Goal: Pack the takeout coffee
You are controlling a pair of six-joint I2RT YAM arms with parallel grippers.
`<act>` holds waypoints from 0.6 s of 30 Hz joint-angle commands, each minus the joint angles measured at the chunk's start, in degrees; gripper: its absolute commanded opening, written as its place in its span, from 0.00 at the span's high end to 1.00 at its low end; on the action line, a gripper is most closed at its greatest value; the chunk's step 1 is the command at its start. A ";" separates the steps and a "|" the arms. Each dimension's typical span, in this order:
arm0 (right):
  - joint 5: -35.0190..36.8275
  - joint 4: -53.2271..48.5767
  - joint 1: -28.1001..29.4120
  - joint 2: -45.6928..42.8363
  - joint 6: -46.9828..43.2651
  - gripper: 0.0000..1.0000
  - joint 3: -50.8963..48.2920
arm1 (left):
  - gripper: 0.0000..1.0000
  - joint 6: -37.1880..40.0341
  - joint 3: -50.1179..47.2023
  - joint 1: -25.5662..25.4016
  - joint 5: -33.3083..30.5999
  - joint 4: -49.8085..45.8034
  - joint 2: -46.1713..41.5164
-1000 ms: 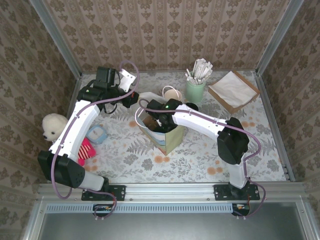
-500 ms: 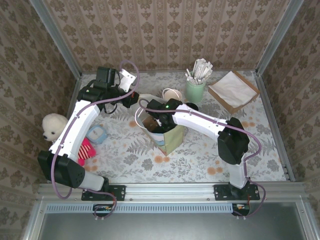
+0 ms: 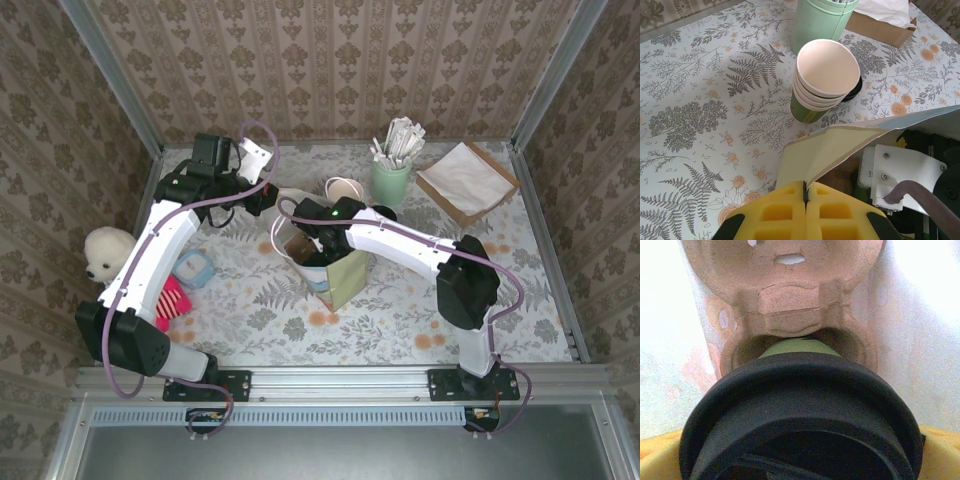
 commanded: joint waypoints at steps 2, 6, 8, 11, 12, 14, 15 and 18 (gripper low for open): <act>-0.37 -0.97 -0.09 -3.71 0.73 0.00 1.60 | 1.00 -0.39 0.89 0.39 0.26 1.28 -0.22; -0.02 -0.79 -0.11 -4.19 0.63 0.00 2.00 | 1.00 -0.29 0.84 0.39 0.26 1.24 -0.13; 0.06 -0.90 -0.16 -4.36 0.71 0.00 2.07 | 1.00 -0.29 0.83 0.39 0.33 1.33 -0.13; 0.19 -0.10 -0.09 -4.88 0.67 0.00 1.63 | 1.00 -0.32 0.97 0.39 0.53 1.33 -0.22; 0.12 0.40 -0.07 -5.08 0.55 0.00 1.42 | 1.00 -0.39 0.93 0.39 0.62 1.31 -0.22; 0.16 1.54 -0.07 -5.50 0.60 0.00 1.28 | 1.00 -0.52 0.94 0.41 0.87 1.22 -0.22; 0.25 2.11 -0.02 -5.75 0.56 0.00 1.37 | 1.00 -0.64 0.90 0.39 1.24 1.36 -0.22; 0.38 3.50 -0.04 -6.46 0.13 0.00 1.49 | 1.00 -1.16 0.54 0.39 2.19 1.85 -0.35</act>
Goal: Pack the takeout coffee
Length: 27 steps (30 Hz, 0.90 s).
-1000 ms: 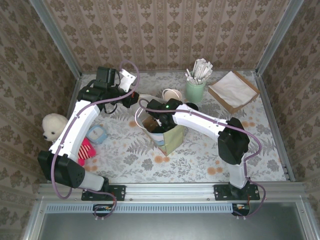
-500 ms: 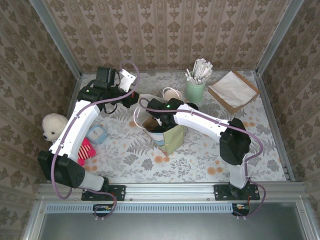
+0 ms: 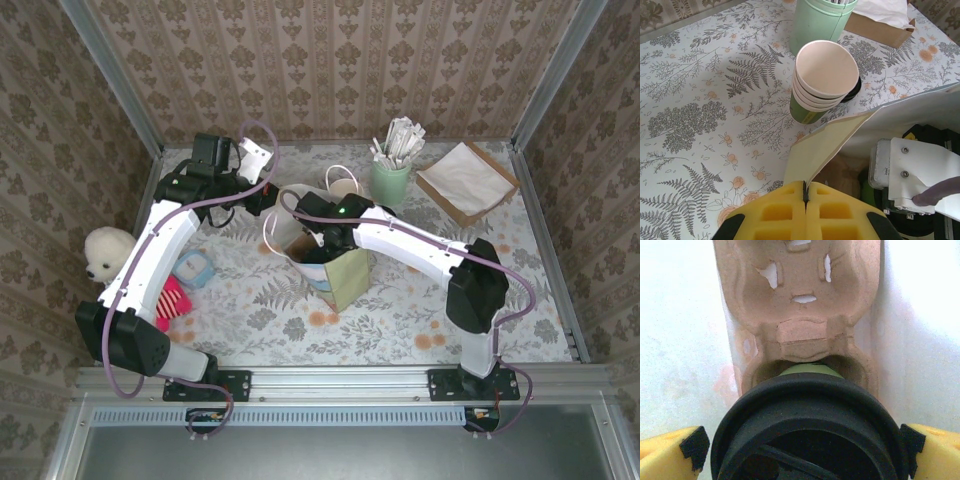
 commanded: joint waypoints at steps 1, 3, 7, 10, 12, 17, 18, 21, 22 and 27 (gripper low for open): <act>0.50 1.70 -0.08 -3.55 -0.07 0.00 1.22 | 1.00 -1.16 0.50 0.37 1.65 1.57 -0.28; 0.76 1.83 -0.07 -4.08 -0.45 0.00 1.28 | 1.00 -1.35 0.55 0.41 1.58 1.58 -0.36; 2.05 3.36 -0.03 -5.58 -1.14 0.00 0.00 | 1.00 -1.35 0.47 0.37 1.46 1.58 -0.38; 3.05 6.22 -0.06 -7.09 -1.29 0.00 -1.52 | 1.00 -1.31 0.63 0.37 1.34 1.47 -0.20; 3.19 7.94 -0.08 -8.12 -1.46 0.00 -2.27 | 1.00 -1.25 0.89 0.37 1.39 1.28 -0.13; 2.87 10.80 -0.08 -9.88 -2.43 0.00 -3.27 | 1.00 -1.34 1.12 0.28 1.30 1.33 0.06; 2.68 11.40 -0.06 -10.34 -2.77 0.00 -3.48 | 1.00 -1.35 1.18 0.29 1.30 1.29 0.10; 2.28 14.57 -0.01 -12.23 -3.54 0.00 -5.29 | 1.00 -1.30 1.42 0.24 1.47 1.21 0.33; 2.19 15.69 -0.07 -12.91 -3.75 0.00 -6.05 | 1.00 -1.17 1.60 0.20 1.45 1.10 0.50; 2.06 19.81 -0.07 -15.95 -4.11 0.00 -8.84 | 1.00 -1.07 2.19 0.02 1.47 0.65 0.86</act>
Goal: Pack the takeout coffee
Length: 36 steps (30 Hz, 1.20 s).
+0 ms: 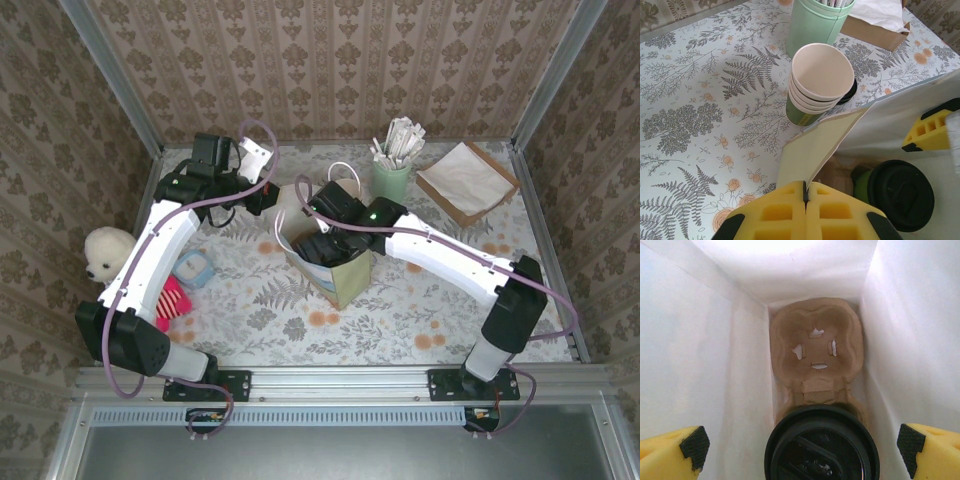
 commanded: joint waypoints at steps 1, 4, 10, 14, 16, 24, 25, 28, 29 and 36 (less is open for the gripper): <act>0.20 4.23 -0.05 -3.43 -0.97 0.00 -1.32 | 1.00 -0.44 2.17 0.04 0.71 0.66 0.71; 0.24 5.86 -0.07 -4.70 -1.16 0.00 -2.60 | 1.00 -0.41 2.32 0.04 0.51 0.60 0.77; 0.40 6.94 -0.12 -5.84 -1.56 0.00 -3.56 | 1.00 -0.36 2.04 -0.05 0.72 0.77 0.77; 0.25 8.35 -0.12 -6.79 -1.51 0.00 -4.64 | 1.00 -0.24 2.29 -0.03 0.56 0.68 0.80; 0.11 9.08 -0.17 -7.24 -1.52 0.00 -5.08 | 1.00 -0.11 2.40 -0.04 0.47 0.55 0.84; -0.11 9.81 -0.02 -8.64 -1.76 0.00 -5.89 | 1.00 -0.24 2.31 -0.05 0.45 0.53 0.95; -0.03 9.93 -0.08 -8.88 -1.81 0.00 -6.10 | 1.00 -0.25 2.25 -0.05 0.37 0.54 0.95; 0.15 10.11 -0.09 -9.79 -1.95 0.00 -6.16 | 1.00 -0.45 2.32 0.02 0.21 0.71 0.95; 0.15 10.32 -0.05 -10.37 -2.04 0.00 -6.29 | 1.00 -0.69 2.23 -0.05 0.11 0.85 0.95; 2.40 18.65 0.08 -23.59 3.82 0.00 -12.10 | 1.00 -6.21 1.48 -0.82 -1.52 2.81 0.81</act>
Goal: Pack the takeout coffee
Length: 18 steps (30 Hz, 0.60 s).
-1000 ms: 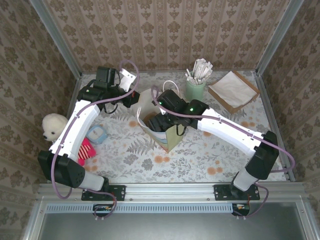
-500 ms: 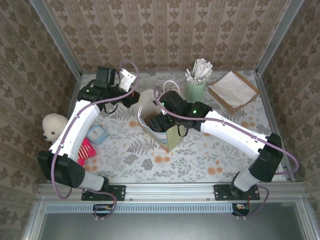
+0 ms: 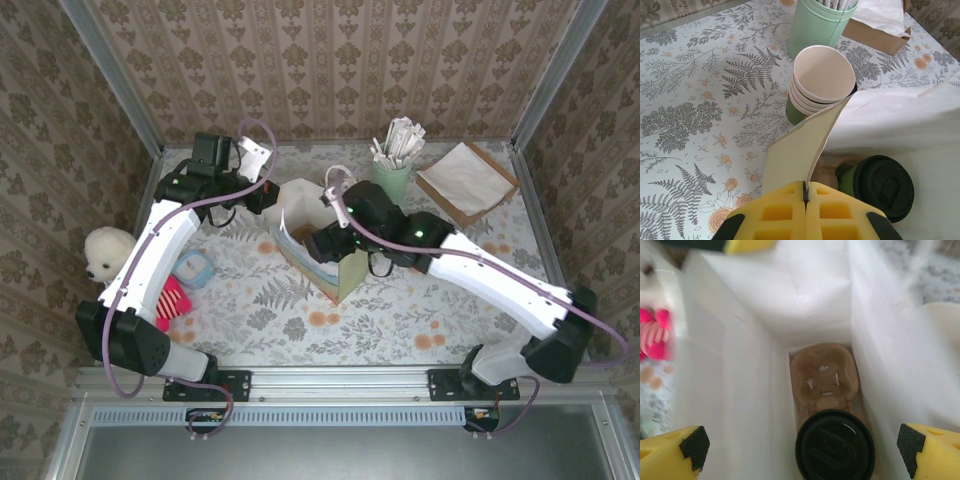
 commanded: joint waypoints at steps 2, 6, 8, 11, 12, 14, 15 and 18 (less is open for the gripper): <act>4.72 7.51 -0.53 -9.87 8.23 0.00 -3.85 | 1.00 -5.02 1.37 -1.06 -2.74 2.33 0.64; 0.93 -1.12 -5.85 -10.83 23.84 0.00 -1.29 | 1.00 -8.07 -0.24 -2.46 -6.48 3.40 -1.02; 1.28 -4.06 -6.09 -10.86 29.48 0.00 -0.17 | 1.00 -9.52 -0.88 -3.05 -7.77 4.07 -2.15; 2.13 -3.20 -6.11 -12.91 35.02 0.00 -3.31 | 1.00 -11.60 -1.43 -3.63 -9.72 4.03 -3.36; 2.40 -3.71 -6.02 -13.08 35.79 0.00 -3.86 | 1.00 -12.35 -1.80 -3.71 -10.45 4.02 -3.85; 3.84 -7.46 -5.43 -12.45 38.47 0.00 -3.53 | 1.00 -13.41 -2.09 -3.98 -12.52 3.53 -4.59; 4.97 -8.72 -4.59 -12.12 40.01 0.00 -3.73 | 1.00 -13.90 -2.18 -4.07 -13.62 3.15 -4.97; 11.07 -10.99 -1.25 -11.94 43.57 0.03 -5.03 | 1.00 -14.84 -2.54 -4.16 -15.08 2.65 -5.50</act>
